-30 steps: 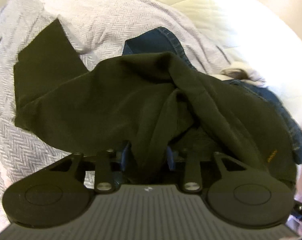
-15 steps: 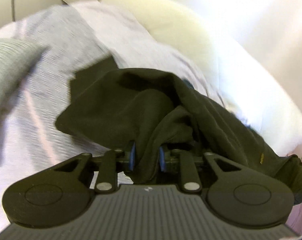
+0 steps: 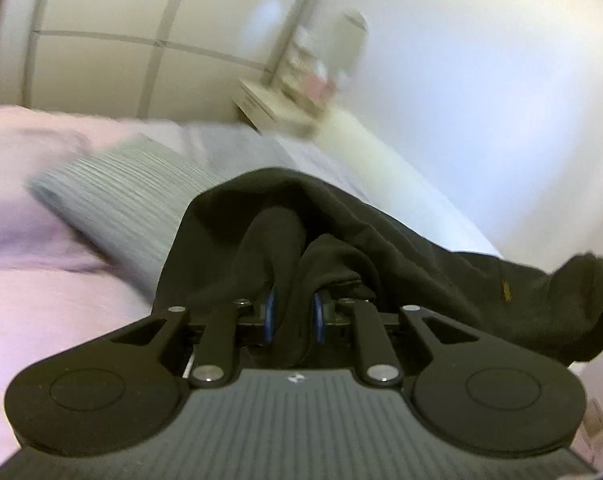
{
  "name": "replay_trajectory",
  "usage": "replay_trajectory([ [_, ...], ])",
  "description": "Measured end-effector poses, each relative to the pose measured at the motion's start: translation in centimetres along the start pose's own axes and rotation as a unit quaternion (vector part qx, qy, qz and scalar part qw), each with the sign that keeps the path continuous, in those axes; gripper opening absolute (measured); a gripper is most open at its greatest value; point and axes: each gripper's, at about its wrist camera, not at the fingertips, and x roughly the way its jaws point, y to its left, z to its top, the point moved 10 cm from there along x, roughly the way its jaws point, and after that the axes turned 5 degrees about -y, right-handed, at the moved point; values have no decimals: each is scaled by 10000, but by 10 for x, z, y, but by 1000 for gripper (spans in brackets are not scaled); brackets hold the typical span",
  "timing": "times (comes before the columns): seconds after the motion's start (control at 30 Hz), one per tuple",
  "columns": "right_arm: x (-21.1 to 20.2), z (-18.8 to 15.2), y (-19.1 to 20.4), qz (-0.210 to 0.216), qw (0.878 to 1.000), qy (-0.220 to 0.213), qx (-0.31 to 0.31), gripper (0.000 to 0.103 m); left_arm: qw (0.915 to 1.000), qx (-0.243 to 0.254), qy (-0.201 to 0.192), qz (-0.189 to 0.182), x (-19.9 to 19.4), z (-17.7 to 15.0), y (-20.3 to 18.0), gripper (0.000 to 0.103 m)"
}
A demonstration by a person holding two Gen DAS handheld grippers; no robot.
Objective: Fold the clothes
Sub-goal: 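Carry the black trousers with both tools and lay them on the pink bed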
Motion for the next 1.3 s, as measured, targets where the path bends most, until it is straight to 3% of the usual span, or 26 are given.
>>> replay_trajectory([
  [0.2,80,-47,142,1109,9937,163,-37,2,9925,94,-841,886,-121,75,113,12],
  [0.33,130,-75,225,1706,9848,273,161,2,9787,299,-1415,1460,-199,121,171,12],
  [0.43,137,-93,278,2223,9743,216,304,2,9661,484,-1767,1820,-249,140,197,13],
  [0.5,130,-109,297,2609,9644,295,311,2,9672,400,-1491,2019,-263,123,213,20],
  [0.57,120,-137,298,2794,9574,688,250,3,9683,275,-1135,2207,-275,101,230,24],
  [0.63,108,-183,281,2554,9559,1449,-39,5,9696,-74,-670,2351,-288,52,247,27],
  [0.7,96,-249,239,1659,9514,2565,-398,23,9673,-533,-172,2473,-305,-2,265,27],
  [0.73,89,-280,213,1138,9431,3075,-560,26,9623,-768,88,2606,-313,-30,272,27],
  [0.77,80,-310,186,611,9294,3568,-719,27,9550,-957,385,2781,-319,-59,275,27],
  [0.83,59,-360,140,-253,8899,4432,-1046,27,9377,-1226,871,3132,-329,-105,275,27],
  [0.9,39,-396,116,-662,8519,5062,-1169,27,9204,-1449,1286,3396,-338,-143,270,27],
  [0.97,23,-419,117,-649,8294,5402,-1266,31,9141,-1506,1483,3460,-348,-167,251,27],
  [1.07,11,-440,116,-457,8100,5542,-1862,71,9137,-1371,1541,3502,-355,-183,220,30],
  [1.13,-8,-448,116,-395,8047,5455,-2310,72,9130,-1307,1547,3541,-364,-198,197,31],
  [1.3,-61,-467,120,-336,7937,5432,-2717,72,9098,-1145,1511,3692,-365,-206,177,38],
])
